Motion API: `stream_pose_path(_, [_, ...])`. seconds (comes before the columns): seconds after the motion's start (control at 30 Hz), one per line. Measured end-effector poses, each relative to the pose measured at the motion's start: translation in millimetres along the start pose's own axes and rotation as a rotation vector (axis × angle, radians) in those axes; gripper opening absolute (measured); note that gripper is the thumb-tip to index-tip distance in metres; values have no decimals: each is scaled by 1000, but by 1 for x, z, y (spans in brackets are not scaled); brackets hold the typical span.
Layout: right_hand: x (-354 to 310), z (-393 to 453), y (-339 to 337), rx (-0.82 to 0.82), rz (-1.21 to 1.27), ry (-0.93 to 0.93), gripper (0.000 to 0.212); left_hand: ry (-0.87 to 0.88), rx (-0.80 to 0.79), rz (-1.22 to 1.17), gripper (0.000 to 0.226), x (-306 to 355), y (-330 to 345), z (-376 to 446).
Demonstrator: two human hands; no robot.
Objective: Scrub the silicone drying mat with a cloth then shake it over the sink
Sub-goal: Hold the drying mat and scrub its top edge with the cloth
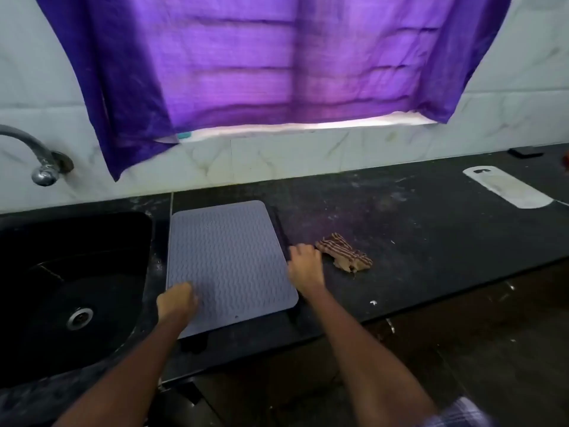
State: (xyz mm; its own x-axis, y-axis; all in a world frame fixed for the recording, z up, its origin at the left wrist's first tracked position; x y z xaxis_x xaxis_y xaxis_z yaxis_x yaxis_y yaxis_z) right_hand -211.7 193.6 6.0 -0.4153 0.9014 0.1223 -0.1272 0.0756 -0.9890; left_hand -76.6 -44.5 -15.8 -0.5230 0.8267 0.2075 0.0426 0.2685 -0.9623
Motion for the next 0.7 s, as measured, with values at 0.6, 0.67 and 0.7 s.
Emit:
stream_pose_path(0.6, [30, 131, -2, -453, 1472, 335, 24, -142, 98, -570, 24, -13, -31, 90])
stream_pose_path(0.67, [-21, 135, -7, -606, 1681, 243, 26, -101, 69, -657, 26, -15, -42, 102])
stream_pose_path(0.7, [-42, 137, -10, -651, 1731, 195, 26, -76, 49, -652, 27, -16, -46, 108])
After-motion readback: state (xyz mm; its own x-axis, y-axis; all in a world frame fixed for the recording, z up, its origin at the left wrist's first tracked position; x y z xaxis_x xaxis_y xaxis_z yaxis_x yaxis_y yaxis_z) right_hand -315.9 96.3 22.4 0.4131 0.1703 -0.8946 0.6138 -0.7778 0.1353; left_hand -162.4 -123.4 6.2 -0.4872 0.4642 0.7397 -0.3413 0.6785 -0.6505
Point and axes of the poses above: each hand's wrist, its own z-axis towards the middle knuckle, its own y-axis out of the palm, x = y × z, the point moved 9 cm from there along z, towards the middle knuckle, and after that the axes turned 11 degrees about -z, right-handed, at the moved point
